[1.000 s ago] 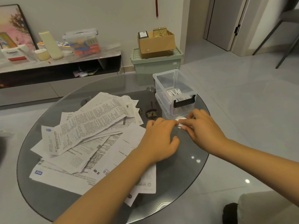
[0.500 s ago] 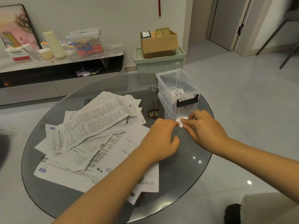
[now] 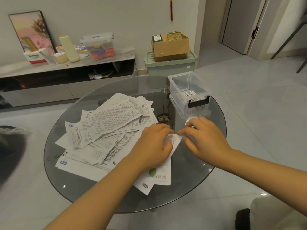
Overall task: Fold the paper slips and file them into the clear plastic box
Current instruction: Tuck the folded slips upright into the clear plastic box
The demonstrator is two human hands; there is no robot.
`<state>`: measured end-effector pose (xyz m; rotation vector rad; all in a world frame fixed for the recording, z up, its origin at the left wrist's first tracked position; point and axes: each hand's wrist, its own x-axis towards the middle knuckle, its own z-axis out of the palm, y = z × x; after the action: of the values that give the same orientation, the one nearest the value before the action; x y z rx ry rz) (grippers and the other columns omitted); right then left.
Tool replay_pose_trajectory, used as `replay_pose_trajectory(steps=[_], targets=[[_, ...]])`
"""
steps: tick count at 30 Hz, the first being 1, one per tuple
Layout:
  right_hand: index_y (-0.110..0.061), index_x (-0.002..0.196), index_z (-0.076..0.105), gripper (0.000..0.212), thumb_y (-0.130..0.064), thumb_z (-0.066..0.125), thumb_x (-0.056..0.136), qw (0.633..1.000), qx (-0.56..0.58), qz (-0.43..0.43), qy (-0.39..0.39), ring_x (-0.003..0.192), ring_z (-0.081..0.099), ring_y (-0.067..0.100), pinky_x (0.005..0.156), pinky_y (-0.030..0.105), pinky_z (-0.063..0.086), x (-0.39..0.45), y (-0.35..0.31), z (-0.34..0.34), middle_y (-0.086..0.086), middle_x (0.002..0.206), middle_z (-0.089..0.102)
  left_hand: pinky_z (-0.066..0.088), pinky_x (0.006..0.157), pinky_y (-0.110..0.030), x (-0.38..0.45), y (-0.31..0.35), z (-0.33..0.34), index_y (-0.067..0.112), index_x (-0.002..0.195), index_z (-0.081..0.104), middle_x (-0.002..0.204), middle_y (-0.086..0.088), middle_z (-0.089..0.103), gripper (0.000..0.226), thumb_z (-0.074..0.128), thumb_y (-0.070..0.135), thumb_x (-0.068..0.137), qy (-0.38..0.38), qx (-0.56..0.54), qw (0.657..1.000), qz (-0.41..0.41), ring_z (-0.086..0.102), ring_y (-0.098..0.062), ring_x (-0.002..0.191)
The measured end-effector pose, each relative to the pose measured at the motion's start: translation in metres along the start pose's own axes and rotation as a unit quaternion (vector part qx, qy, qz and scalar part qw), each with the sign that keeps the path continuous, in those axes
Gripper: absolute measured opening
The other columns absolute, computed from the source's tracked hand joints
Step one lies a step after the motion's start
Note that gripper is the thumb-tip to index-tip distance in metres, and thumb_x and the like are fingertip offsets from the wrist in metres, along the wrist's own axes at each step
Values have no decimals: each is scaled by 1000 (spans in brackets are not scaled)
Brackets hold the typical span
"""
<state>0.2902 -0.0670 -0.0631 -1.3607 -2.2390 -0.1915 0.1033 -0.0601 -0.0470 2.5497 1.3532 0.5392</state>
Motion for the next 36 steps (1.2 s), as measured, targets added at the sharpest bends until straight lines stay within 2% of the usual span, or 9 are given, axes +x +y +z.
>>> replay_pose_trajectory(steps=[3, 7, 12, 15, 19, 24, 27, 29, 36], targets=[[-18, 90, 74, 15, -18, 74, 74, 999, 22, -18, -22, 72, 57, 19, 60, 23, 35, 0, -16, 3, -3, 79, 62, 19, 97, -24, -18, -8, -9, 23, 119, 60, 125, 8, 52, 35, 42, 30, 90, -7, 24, 1000, -17, 40, -11, 120], [-20, 88, 74, 19, -27, 60, 78, 997, 49, -32, -56, 73, 58, 18, 60, 23, 41, -2, -29, 4, -5, 80, 64, 19, 90, -22, -41, -16, -18, 27, 117, 60, 117, 9, 52, 47, 34, 41, 81, -43, 43, 998, -24, 40, -9, 111], [-24, 101, 71, 36, -42, 44, 85, 984, 93, -63, -141, 89, 59, 13, 74, 25, 49, -14, -37, 3, -9, 96, 66, 16, 97, -15, -68, -25, -22, 31, 132, 48, 133, 16, 41, 57, 35, 53, 81, -93, 21, 995, -13, 26, 2, 122], [-29, 109, 67, 41, -54, 46, 84, 979, 86, -76, -166, 101, 58, 11, 85, 25, 44, -21, -41, 0, -10, 109, 64, -1, 99, -1, -79, -27, -23, 34, 141, 35, 146, 20, 26, 67, 38, 60, 79, -126, 4, 992, -2, 9, 16, 122], [-37, 114, 62, 49, -66, 44, 79, 974, 77, -61, -202, 112, 54, 12, 93, 23, 35, -25, -48, -6, -10, 121, 60, -8, 98, 1, -84, -27, -26, 37, 142, 30, 150, 21, 18, 71, 39, 64, 77, -147, 3, 989, -6, 3, 19, 120], [-47, 125, 48, 52, -67, 52, 77, 958, 127, -30, -256, 137, 15, 4, 107, 17, 9, -25, -54, -10, -17, 148, 28, -3, 98, -2, -84, -25, -28, 41, 141, 31, 150, 19, 17, 66, 41, 59, 78, -156, -4, 988, -13, 3, 10, 126], [-48, 121, 50, 47, -64, 56, 77, 950, 145, -25, -274, 140, 10, 6, 112, 22, 9, -23, -58, -12, -16, 151, 24, 5, 104, -12, -83, -24, -29, 42, 140, 32, 150, 19, 15, 67, 42, 61, 77, -169, -11, 985, -16, 4, 9, 127], [-48, 119, 50, 43, -63, 54, 79, 947, 138, -26, -288, 141, 6, 6, 113, 22, 7, -23, -60, -12, -18, 152, 21, 3, 103, -10, -84, -25, -30, 44, 139, 33, 150, 20, 15, 69, 45, 66, 74, -176, -20, 984, -19, 5, 10, 127], [-43, 121, 52, 39, -59, 47, 85, 950, 120, -70, -280, 141, 11, 3, 98, 10, 4, -25, -62, -17, -23, 146, 32, 12, 111, -20, -86, -27, -27, 47, 132, 43, 147, 21, 24, 71, 36, 75, 67, -149, -31, 988, -17, 12, 3, 133]])
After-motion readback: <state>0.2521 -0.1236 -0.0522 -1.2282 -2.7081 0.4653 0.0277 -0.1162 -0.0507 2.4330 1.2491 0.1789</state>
